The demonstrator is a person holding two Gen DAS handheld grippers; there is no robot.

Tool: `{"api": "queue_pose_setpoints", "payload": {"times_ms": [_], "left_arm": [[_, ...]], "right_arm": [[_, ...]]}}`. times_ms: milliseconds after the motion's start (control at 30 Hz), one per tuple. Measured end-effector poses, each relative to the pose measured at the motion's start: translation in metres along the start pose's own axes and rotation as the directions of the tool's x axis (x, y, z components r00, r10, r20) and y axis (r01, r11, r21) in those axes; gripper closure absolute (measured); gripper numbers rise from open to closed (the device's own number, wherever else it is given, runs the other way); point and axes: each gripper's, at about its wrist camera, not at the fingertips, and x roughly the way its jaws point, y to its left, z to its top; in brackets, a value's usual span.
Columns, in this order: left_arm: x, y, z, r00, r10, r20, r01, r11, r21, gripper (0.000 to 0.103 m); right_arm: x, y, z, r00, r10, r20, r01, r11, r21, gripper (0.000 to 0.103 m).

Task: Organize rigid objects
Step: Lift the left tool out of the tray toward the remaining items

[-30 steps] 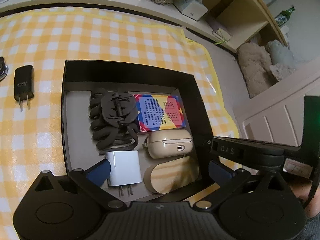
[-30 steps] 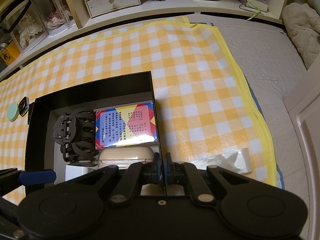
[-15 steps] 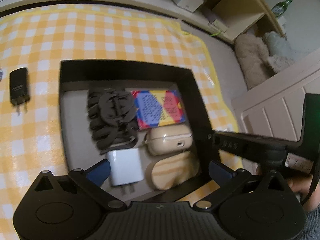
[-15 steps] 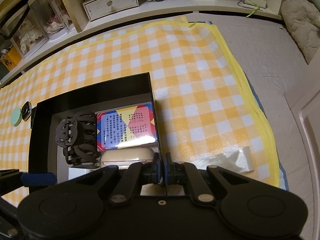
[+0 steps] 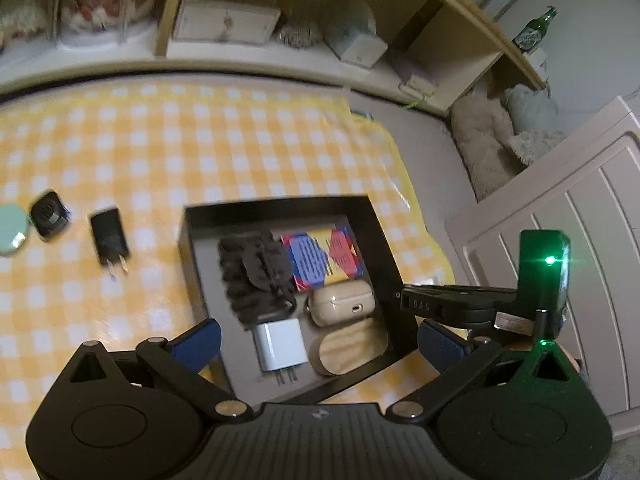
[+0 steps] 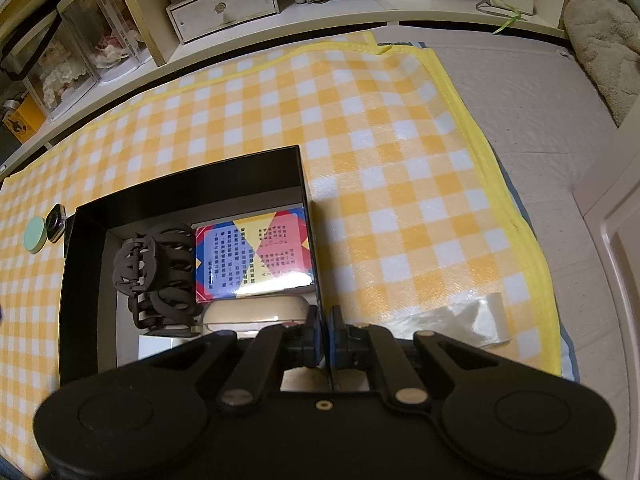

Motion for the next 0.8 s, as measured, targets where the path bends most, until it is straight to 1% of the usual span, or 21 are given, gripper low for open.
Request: {"api": "queue_pose_setpoints", "payload": {"times_ms": [100,200,300,367,500,567,667,733,800], "left_arm": [[-0.015,0.005,-0.001,0.999,0.035,0.033,-0.036,0.999,0.015,0.000],[-0.029,0.014,-0.002,0.994,0.083,0.074,-0.085,0.996,0.022,0.000],[-0.039,0.029,-0.001,0.983,0.142,0.118,-0.145,0.989,0.021,0.000],[-0.043,0.040,0.001,0.971,0.192,0.143,-0.195,0.981,0.007,0.000],[-0.051,0.065,0.005,0.934,0.301,0.195,-0.296,0.954,-0.051,0.000],[-0.052,0.078,0.008,0.908,0.358,0.219,-0.348,0.934,-0.085,0.000],[-0.050,0.099,0.012,0.861,0.444,0.247,-0.427,0.896,-0.122,0.000],[-0.046,0.112,0.015,0.838,0.485,0.249,-0.464,0.875,-0.138,0.000],[-0.039,0.126,0.018,0.821,0.514,0.247,-0.492,0.858,-0.150,0.000]], "right_arm": [[0.000,0.000,0.000,1.000,0.000,0.000,0.000,1.000,0.000,0.098],[0.000,0.000,0.000,1.000,0.000,0.000,0.000,1.000,0.000,0.098],[0.000,0.000,0.000,1.000,-0.001,0.000,0.001,1.000,0.000,0.098],[0.000,0.000,0.000,1.000,-0.001,0.000,0.001,1.000,-0.001,0.098],[0.000,0.000,0.000,1.000,0.000,0.000,0.000,1.000,0.000,0.098],[0.000,0.000,0.000,1.000,-0.001,0.000,0.001,1.000,0.000,0.098],[0.000,0.000,0.000,1.000,0.001,-0.001,-0.001,1.000,0.001,0.098],[0.000,0.000,0.000,1.000,0.000,-0.001,0.000,1.000,0.001,0.098],[0.000,0.000,0.000,1.000,-0.001,-0.001,0.001,1.000,0.000,0.098]]}}
